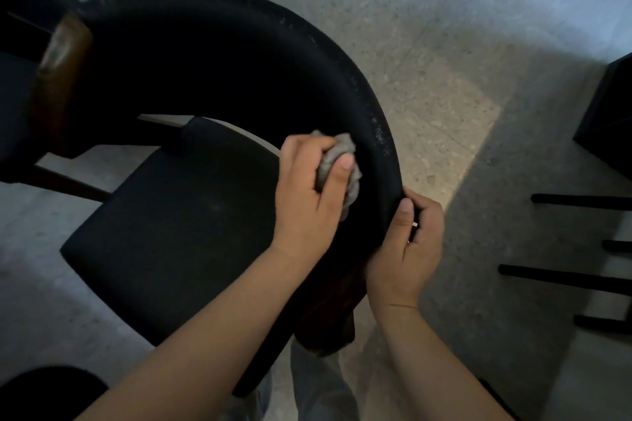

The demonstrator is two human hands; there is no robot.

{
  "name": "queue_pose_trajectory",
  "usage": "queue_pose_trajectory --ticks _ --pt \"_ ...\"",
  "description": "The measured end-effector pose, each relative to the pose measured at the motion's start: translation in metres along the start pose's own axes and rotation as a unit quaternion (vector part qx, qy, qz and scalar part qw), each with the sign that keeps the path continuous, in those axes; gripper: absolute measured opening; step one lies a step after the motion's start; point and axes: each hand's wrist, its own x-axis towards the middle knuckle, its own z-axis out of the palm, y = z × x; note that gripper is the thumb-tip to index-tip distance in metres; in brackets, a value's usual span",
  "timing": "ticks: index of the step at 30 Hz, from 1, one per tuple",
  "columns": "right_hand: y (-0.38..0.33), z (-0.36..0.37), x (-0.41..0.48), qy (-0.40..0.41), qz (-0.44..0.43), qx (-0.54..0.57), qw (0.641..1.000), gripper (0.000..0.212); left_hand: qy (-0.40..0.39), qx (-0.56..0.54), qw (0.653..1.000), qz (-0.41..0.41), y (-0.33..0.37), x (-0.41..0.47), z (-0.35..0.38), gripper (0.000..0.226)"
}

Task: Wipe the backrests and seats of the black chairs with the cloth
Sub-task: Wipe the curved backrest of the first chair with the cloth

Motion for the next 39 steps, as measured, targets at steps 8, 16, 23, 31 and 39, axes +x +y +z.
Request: queue_pose_trajectory --ticks 8,16,23,31,39 --pt "-0.001 0.000 0.002 -0.008 0.025 0.006 1.000 0.029 -0.087 0.179 0.975 0.098 0.021 0.016 0.028 0.034" --pt "0.001 0.001 0.001 -0.005 0.021 0.008 1.000 0.032 0.017 0.147 0.987 0.061 0.007 0.028 0.040 0.034" --pt "0.000 0.001 0.000 -0.003 0.015 0.007 1.000 0.028 0.078 0.052 0.996 -0.013 -0.006 0.014 0.036 0.034" --pt "-0.002 0.002 0.001 0.001 0.013 0.003 1.000 0.030 0.050 0.086 0.995 0.026 -0.026 0.014 0.041 0.034" --pt "-0.001 0.002 -0.001 0.007 0.014 0.011 1.000 0.023 0.020 0.074 0.988 -0.132 -0.067 -0.001 0.039 0.020"
